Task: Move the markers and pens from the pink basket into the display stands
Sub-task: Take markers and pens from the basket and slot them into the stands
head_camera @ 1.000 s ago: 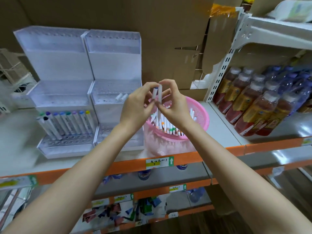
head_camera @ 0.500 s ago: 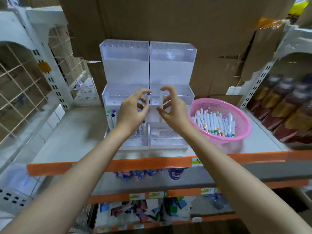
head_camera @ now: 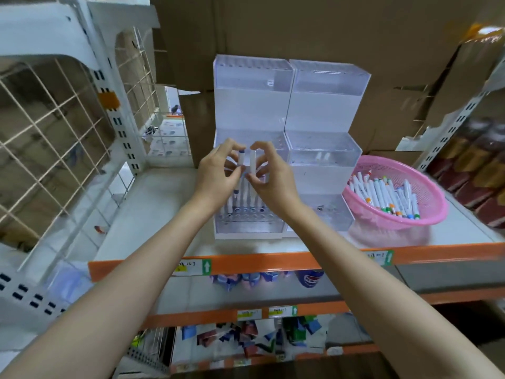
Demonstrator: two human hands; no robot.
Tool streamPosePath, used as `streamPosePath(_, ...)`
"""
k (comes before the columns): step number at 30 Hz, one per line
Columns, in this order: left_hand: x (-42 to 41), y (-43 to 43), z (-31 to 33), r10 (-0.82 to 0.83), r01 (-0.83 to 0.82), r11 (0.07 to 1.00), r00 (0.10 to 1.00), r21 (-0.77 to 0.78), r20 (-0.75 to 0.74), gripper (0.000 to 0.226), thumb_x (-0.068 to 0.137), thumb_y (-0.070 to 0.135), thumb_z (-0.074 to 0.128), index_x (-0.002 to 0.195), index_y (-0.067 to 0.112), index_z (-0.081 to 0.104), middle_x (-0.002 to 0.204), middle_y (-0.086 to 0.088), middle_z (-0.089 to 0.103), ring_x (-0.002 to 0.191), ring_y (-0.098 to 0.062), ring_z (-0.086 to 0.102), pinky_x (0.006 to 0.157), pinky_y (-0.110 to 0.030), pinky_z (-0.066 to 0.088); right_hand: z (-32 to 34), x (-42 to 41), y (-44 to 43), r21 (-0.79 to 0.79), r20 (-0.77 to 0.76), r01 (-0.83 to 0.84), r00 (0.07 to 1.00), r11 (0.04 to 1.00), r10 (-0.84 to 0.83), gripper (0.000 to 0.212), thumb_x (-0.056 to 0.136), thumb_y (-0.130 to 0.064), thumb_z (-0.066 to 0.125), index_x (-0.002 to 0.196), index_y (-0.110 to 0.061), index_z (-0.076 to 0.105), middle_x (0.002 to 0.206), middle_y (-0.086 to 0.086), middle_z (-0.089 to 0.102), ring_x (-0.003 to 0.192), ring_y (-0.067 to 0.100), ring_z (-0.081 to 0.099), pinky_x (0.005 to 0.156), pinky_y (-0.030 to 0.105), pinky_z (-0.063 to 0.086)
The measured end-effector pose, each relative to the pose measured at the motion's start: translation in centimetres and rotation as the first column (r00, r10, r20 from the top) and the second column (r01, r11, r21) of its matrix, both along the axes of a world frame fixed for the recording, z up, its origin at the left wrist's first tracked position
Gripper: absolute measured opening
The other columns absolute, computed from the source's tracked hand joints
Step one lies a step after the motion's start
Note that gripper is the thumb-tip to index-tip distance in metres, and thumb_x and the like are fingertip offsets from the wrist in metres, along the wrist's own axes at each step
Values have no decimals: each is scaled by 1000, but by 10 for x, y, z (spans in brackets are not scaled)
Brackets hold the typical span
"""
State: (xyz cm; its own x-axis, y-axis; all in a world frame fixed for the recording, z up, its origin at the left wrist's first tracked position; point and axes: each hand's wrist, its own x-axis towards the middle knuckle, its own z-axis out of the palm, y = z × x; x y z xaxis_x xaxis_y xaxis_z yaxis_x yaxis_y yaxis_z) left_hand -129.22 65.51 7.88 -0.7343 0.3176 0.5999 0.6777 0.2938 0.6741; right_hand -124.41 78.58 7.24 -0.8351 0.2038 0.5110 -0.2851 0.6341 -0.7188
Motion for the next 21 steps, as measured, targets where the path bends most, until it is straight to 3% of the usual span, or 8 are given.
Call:
streamPosePath(6,-7,-6,-11,-31,30,999,999,20,15,29,79,-7,61,103,9,61,86,-4,61,68,-11,63,67,-26,57,-11,-7,-10,27,-14,45,999,999,-45,45,83,-6,68,116,-26,45,81,1,56,68,16,60,60,29,49)
streamPosePath(13,-9,-6,-13,-61,61,998,998,23,-3,26,81,-3,64,104,9,59,89,-7,63,72,-12,64,68,-17,54,-18,-8,-9,47,-20,60,998,997,-59,38,85,-4,67,114,-18,48,85,2,55,68,12,56,60,20,41)
streamPosePath(18,-11,-9,-14,-54,54,999,999,-1,-10,23,81,1,67,101,8,60,82,-5,66,73,-15,67,71,-26,56,-11,-7,-9,-13,14,60,998,998,-60,36,85,-4,67,113,-17,47,86,5,56,70,17,58,61,28,48)
streamPosePath(21,-12,-11,-19,-50,47,998,998,-48,-47,22,81,4,70,100,8,61,81,-5,66,75,-17,66,73,-33,56,-12,-6,-7,-3,22,59,998,998,-59,34,85,-6,69,112,-11,48,77,-7,52,66,9,55,59,21,44)
